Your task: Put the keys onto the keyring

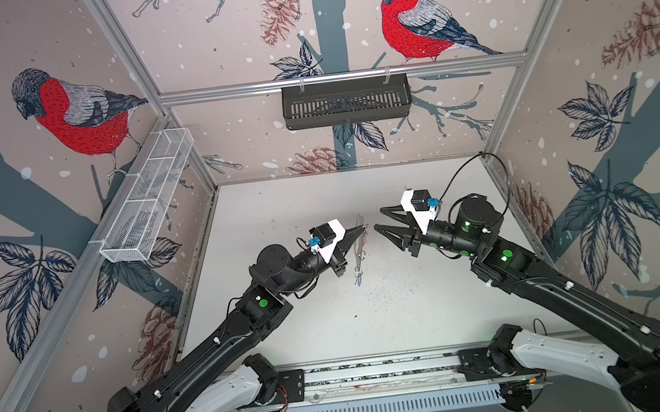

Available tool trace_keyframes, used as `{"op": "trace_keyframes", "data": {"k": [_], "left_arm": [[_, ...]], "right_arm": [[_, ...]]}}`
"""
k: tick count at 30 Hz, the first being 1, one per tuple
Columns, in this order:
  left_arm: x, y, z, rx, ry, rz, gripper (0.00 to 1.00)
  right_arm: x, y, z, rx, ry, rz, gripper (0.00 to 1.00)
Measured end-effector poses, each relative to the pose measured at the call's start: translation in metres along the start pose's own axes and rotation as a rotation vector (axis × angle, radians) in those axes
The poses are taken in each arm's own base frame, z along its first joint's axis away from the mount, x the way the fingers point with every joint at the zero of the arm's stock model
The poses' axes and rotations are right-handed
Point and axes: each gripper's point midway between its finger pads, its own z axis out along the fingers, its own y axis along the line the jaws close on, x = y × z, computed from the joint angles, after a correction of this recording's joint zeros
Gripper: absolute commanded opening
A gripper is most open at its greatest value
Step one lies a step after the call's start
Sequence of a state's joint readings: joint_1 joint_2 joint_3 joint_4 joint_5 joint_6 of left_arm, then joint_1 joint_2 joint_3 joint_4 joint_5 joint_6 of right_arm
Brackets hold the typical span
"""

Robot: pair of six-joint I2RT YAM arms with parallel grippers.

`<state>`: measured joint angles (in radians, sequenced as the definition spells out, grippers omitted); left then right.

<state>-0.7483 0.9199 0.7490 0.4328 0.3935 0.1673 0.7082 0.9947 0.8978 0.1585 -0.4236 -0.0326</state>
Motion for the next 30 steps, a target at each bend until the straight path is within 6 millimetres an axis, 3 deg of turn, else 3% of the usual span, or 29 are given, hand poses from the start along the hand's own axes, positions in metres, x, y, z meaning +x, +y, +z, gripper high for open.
{"op": "trace_keyframes", "data": {"k": [8,17,30], "left_arm": [[-0.019,-0.001,0.004,0.134,0.000,0.065,0.00],[-0.023,0.006,0.010,0.245,0.028,0.090,0.00],[-0.037,0.005,0.002,0.394,-0.014,0.098,0.00]], "right_arm": [[0.008,-0.009,-0.005,0.005,0.013,0.010,0.58],[0.023,-0.008,-0.012,-0.065,0.026,0.048,0.70],[0.024,-0.006,-0.015,-0.176,0.005,0.059,0.83]]}}
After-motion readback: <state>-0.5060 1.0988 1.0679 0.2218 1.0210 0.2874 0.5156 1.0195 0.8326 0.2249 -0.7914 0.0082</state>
